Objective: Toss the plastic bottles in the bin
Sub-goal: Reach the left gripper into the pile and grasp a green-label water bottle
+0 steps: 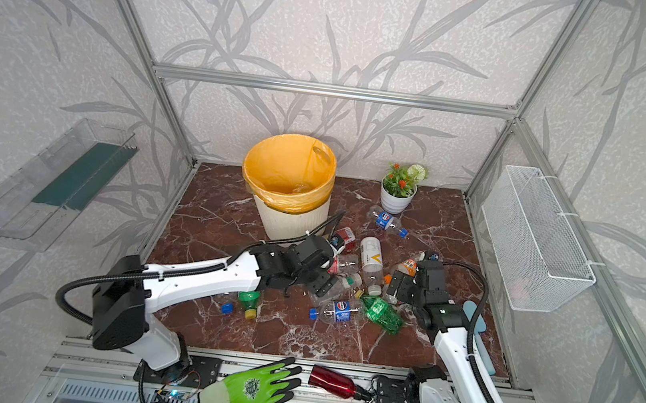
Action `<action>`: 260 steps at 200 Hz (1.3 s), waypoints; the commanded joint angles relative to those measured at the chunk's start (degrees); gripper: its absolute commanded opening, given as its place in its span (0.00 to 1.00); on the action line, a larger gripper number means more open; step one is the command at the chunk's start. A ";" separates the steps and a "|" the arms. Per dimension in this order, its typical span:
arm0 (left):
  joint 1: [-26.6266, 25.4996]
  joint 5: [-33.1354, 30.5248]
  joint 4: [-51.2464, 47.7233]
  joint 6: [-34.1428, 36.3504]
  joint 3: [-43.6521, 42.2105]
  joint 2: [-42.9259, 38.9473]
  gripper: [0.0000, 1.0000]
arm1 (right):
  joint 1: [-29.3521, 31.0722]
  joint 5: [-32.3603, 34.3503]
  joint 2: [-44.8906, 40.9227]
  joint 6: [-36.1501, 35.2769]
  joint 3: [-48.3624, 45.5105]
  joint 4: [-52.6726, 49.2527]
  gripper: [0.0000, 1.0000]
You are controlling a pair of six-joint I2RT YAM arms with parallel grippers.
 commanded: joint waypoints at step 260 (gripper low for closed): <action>0.09 7.13 -16.08 11.48 15.84 21.88 0.73 | -0.73 -2.40 -0.15 -0.44 -1.68 2.52 0.99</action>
